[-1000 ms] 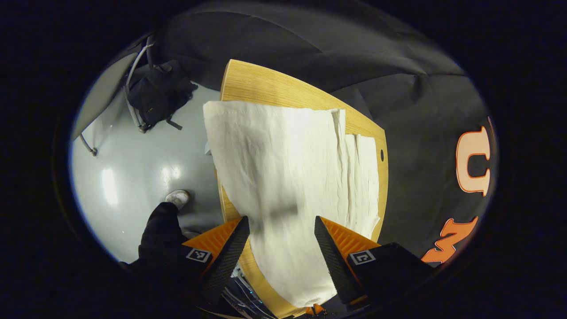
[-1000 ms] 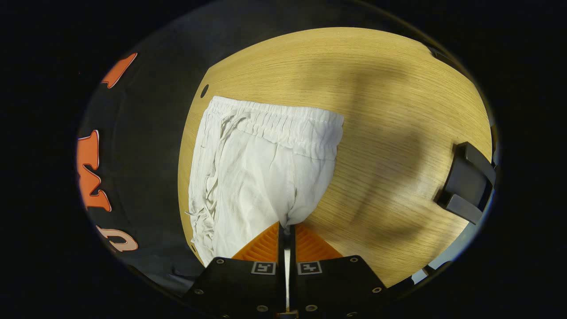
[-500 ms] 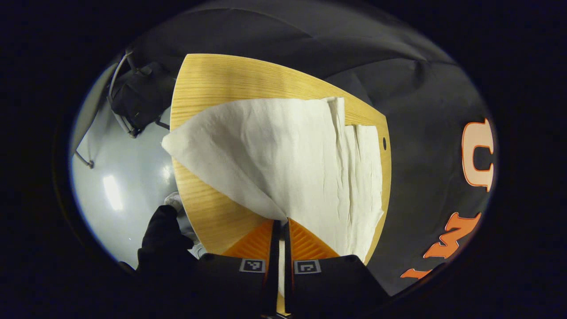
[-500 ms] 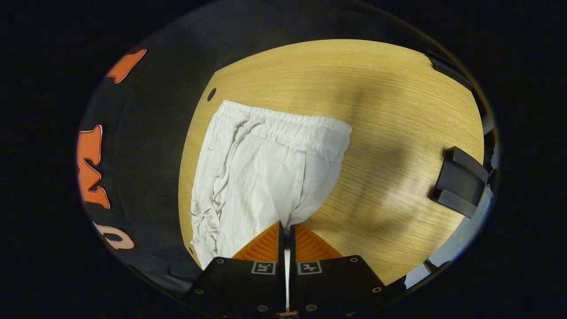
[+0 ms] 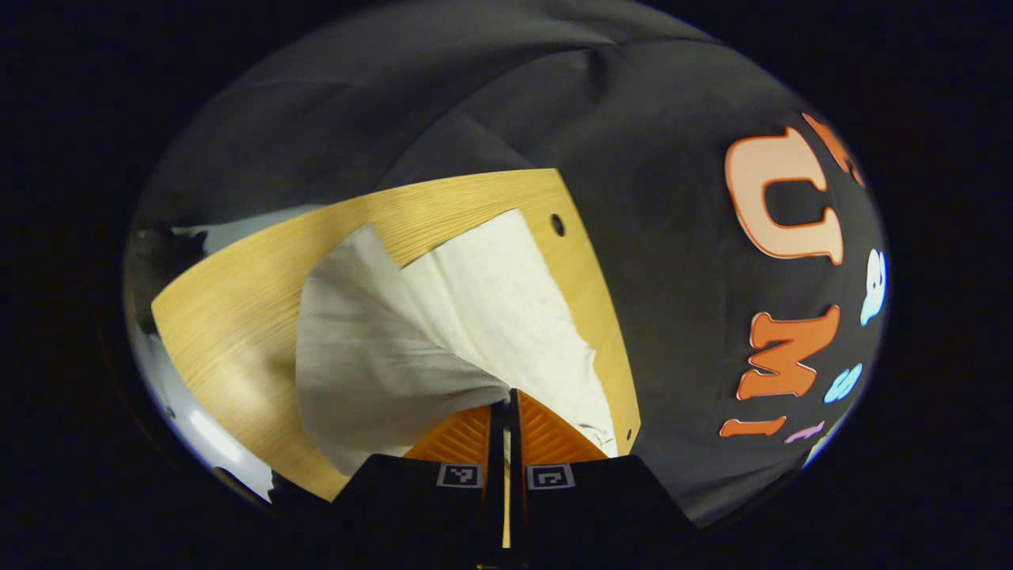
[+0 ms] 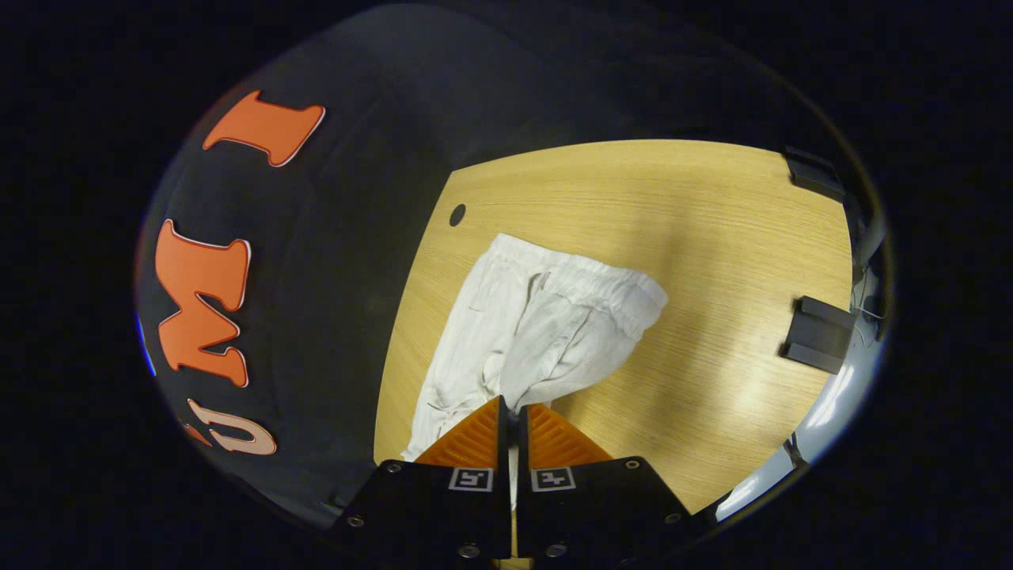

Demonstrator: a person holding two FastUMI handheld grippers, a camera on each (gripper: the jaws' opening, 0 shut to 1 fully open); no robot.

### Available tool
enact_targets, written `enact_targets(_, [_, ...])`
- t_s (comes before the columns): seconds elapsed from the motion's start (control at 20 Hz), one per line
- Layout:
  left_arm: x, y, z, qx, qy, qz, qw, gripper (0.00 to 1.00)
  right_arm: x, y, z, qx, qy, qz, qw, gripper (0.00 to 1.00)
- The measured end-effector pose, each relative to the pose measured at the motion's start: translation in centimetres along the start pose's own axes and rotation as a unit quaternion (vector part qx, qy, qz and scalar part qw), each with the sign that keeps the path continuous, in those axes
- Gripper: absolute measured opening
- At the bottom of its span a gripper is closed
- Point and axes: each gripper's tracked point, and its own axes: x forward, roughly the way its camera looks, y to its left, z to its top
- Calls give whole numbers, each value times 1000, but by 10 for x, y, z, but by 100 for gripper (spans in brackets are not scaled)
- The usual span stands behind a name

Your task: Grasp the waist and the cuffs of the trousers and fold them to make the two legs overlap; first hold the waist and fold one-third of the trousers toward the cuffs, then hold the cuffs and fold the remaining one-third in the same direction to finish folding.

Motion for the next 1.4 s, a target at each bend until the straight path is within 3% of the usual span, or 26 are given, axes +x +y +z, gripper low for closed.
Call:
enact_targets(0.05, [3, -15, 7, 20, -2, -6, 1000, 9, 4, 14, 4, -5, -3, 1, 1000, 3])
enact_targets(0.3, [56, -68, 52, 92, 8, 5, 996, 6, 41, 64, 22, -32, 3, -1, 999, 4])
enact_targets(0.65, [157, -109, 89, 131, 19, 36, 990, 6, 136, 118, 48, -58, 27, -23, 998, 3])
enact_targets(0.95, [237, -93, 102, 155, 59, 86, 982, 6, 194, 129, 45, -63, 58, -50, 995, 3])
enact_targets(1.15, [261, -71, 100, 183, 74, 117, 973, 7, 223, 123, 41, -51, 77, -74, 993, 3])
enact_targets(1.25, [267, -69, 97, 190, 78, 123, 971, 11, 233, 117, 39, -50, 80, -75, 993, 10])
enact_targets(1.3, [266, -69, 97, 195, 81, 123, 970, 15, 232, 117, 41, -54, 74, -76, 993, 8])
enact_targets(1.4, [260, -70, 101, 208, 79, 123, 967, 19, 221, 119, 47, -68, 64, -67, 993, 49])
